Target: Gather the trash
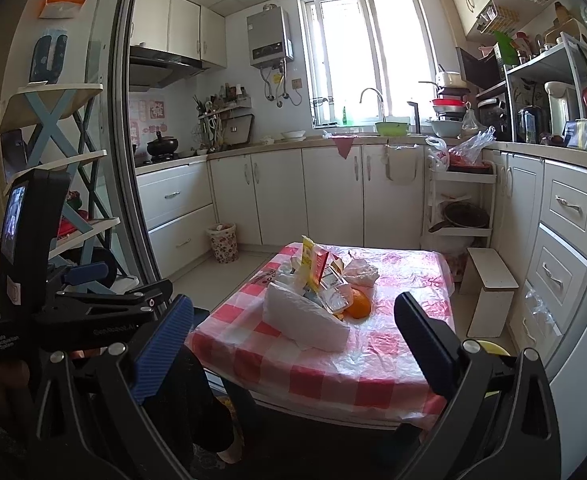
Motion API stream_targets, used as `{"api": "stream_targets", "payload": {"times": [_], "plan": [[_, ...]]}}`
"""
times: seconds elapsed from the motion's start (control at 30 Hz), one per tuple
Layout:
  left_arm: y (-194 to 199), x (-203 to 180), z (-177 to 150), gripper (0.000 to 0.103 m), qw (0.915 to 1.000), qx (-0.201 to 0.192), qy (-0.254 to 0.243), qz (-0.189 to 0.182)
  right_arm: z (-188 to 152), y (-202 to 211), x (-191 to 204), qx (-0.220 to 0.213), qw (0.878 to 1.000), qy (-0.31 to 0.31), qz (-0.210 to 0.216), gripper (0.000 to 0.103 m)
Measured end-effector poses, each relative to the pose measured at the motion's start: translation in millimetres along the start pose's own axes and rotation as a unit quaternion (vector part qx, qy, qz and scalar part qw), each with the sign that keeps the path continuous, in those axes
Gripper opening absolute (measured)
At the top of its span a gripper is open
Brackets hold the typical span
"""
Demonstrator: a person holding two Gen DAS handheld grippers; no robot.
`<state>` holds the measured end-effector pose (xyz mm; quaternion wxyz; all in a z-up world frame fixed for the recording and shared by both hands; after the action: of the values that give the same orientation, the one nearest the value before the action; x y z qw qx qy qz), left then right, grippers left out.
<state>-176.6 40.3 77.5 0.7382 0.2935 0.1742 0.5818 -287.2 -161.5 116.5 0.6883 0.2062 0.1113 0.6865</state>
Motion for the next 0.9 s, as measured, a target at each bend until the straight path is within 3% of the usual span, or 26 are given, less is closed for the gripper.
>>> {"api": "stream_targets", "payload": {"times": [0.9], "plan": [[4.2,-3.1,0.4,0.095,0.9999,-0.003,-0.009,0.007,9.7,8.9,-3.2,-0.012,1.000,-0.008,-0.005,0.096]]}}
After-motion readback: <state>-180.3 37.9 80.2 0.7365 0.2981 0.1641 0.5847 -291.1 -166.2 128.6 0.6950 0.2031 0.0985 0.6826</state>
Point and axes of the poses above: each gripper's, at about its wrist camera, not at the fingertips, and y roughly against the way its jaws point, x to its left, z to its top, the point moved 4 cm from there along -y, roughly the way its jaws point, and after that the axes turned 7 degrees about x, right-handed, at the moved point
